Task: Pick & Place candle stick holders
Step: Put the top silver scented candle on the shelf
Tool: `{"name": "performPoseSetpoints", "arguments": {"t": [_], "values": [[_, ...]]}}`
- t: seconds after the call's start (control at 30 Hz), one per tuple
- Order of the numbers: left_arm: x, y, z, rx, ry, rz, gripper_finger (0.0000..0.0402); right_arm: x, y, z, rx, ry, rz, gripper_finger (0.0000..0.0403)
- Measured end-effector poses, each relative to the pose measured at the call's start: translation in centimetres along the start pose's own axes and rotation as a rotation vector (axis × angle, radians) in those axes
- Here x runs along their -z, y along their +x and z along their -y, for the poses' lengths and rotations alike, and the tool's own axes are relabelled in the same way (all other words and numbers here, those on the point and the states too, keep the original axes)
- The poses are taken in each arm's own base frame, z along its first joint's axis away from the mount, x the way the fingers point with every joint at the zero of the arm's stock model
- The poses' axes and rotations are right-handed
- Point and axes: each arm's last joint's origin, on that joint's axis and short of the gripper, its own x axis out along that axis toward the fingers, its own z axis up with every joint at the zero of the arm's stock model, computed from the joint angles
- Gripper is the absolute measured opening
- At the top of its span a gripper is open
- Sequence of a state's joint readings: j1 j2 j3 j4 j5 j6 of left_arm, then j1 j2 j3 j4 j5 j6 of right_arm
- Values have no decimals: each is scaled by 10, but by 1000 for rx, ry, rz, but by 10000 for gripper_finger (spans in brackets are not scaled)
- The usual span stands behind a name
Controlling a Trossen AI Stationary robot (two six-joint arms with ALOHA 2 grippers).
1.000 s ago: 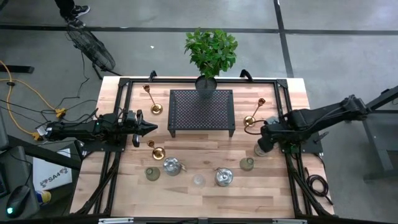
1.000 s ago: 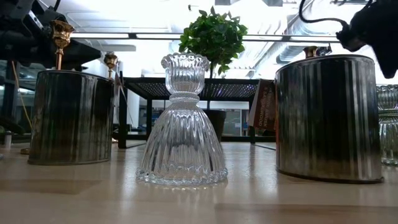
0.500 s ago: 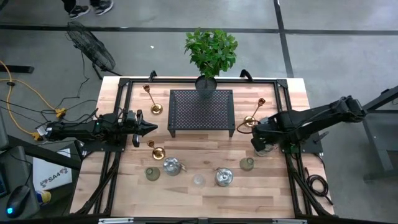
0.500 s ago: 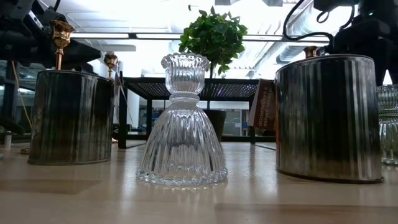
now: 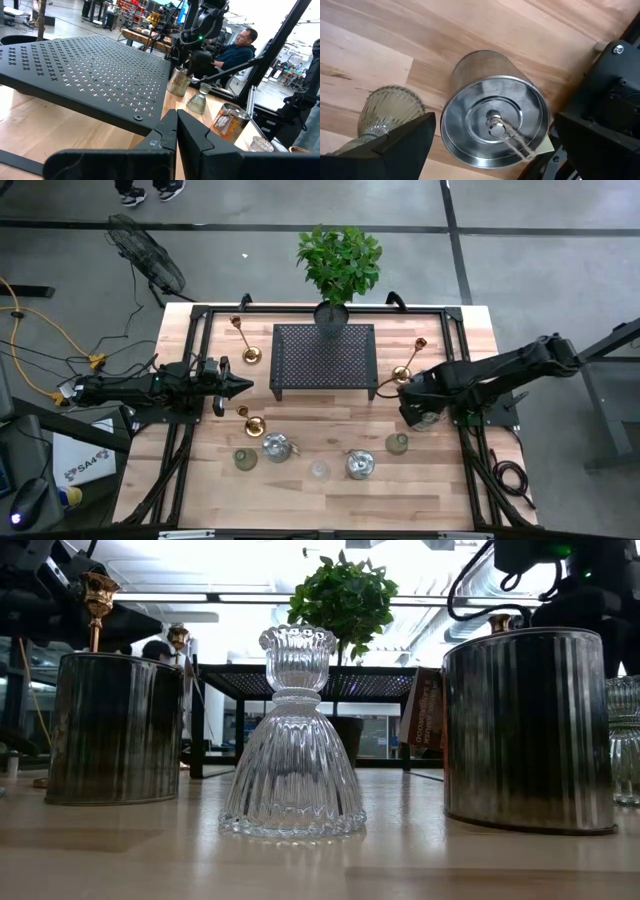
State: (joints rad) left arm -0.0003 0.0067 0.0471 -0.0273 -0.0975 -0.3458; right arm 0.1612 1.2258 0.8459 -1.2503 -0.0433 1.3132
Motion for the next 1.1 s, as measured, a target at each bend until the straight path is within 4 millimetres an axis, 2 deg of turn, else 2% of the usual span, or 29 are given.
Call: {"name": "performPoseSetpoints", "arguments": {"t": [0.23,0.57,0.9,1.1], "values": [[0,0,0,0,0,0,2,1,20,6,43,28,-28,400],[0,0,0,0,0,0,2,2,41,8,7,24,-73,399],[0,0,0,0,0,0,2,2,43,8,2,26,-67,353],[0,0,0,0,0,0,2,3,42,8,-8,2,-64,352]]}}
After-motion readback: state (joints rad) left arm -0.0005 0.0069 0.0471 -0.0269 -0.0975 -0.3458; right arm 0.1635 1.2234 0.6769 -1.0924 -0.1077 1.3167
